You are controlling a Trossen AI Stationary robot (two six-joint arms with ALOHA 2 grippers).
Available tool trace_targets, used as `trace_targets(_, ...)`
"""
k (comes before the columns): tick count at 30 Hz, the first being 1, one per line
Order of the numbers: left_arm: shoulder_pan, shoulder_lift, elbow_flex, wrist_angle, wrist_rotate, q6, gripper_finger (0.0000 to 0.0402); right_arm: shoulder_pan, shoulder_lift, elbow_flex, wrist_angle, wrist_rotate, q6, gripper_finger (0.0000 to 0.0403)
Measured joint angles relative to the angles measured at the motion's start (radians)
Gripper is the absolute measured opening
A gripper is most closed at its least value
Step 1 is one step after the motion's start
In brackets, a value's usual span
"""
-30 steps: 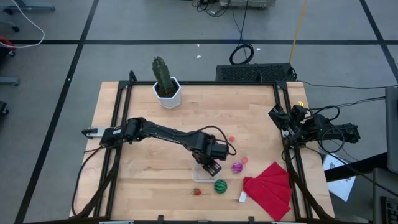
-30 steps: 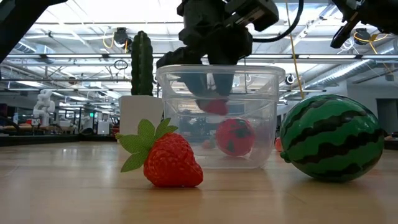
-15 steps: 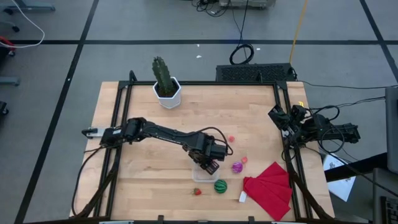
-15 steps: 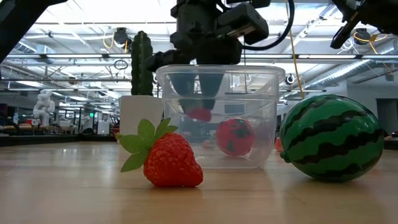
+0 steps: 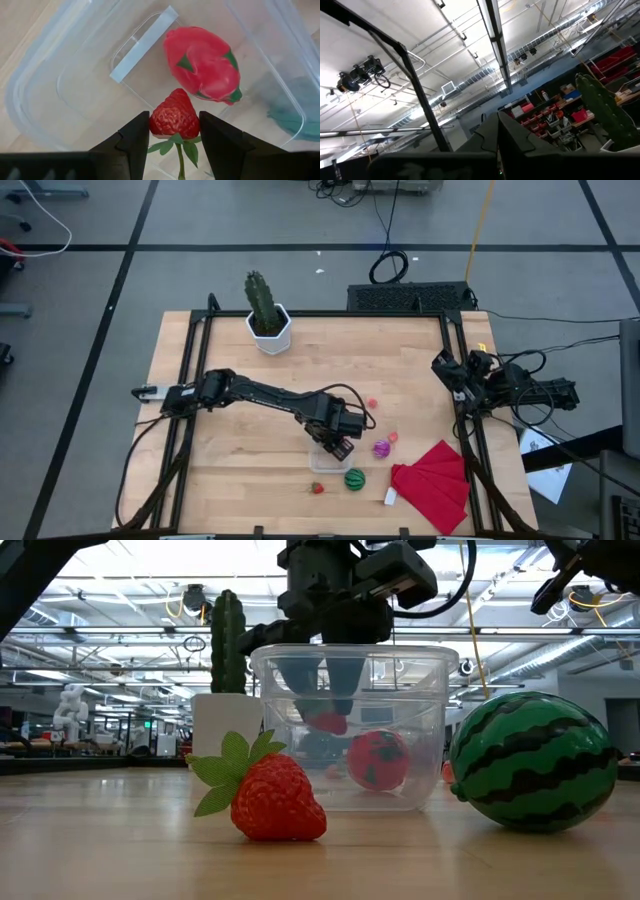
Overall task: Pick and placing Produce into tupperware
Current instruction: Put the middle strawberry into the transparent bin, then put the top strawberry into the transparent bin
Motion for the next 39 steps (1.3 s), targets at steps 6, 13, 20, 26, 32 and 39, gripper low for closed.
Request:
trace_targets(6, 0.000, 0.000, 0.000, 0.000, -0.009, 0.009, 0.0171, 0.000, 0.000, 0.000, 0.000, -0.002, -0.001, 0.0000)
trace_targets(13, 0.001, 0.000, 0.000, 0.001, -0.019, 0.014, 0.0170, 0.000, 0.000, 0.000, 0.000, -0.003, -0.001, 0.0000)
trace_targets(20, 0.001, 0.000, 0.000, 0.004, -0.027, 0.021, 0.0170, 0.000, 0.000, 0.000, 0.000, -0.003, 0.002, 0.0000)
trace_targets(26, 0.001, 0.000, 0.000, 0.004, -0.027, 0.018, 0.0171, 0.000, 0.000, 0.000, 0.000, -0.003, 0.002, 0.0000)
trace_targets(32, 0.001, 0.000, 0.000, 0.004, -0.027, 0.021, 0.0173, 0.000, 0.000, 0.000, 0.000, -0.003, 0.002, 0.0000)
trace_targets(39, 0.001, 0.000, 0.000, 0.004, -0.027, 0.027, 0.0213, 0.000, 0.000, 0.000, 0.000, -0.003, 0.000, 0.0000)
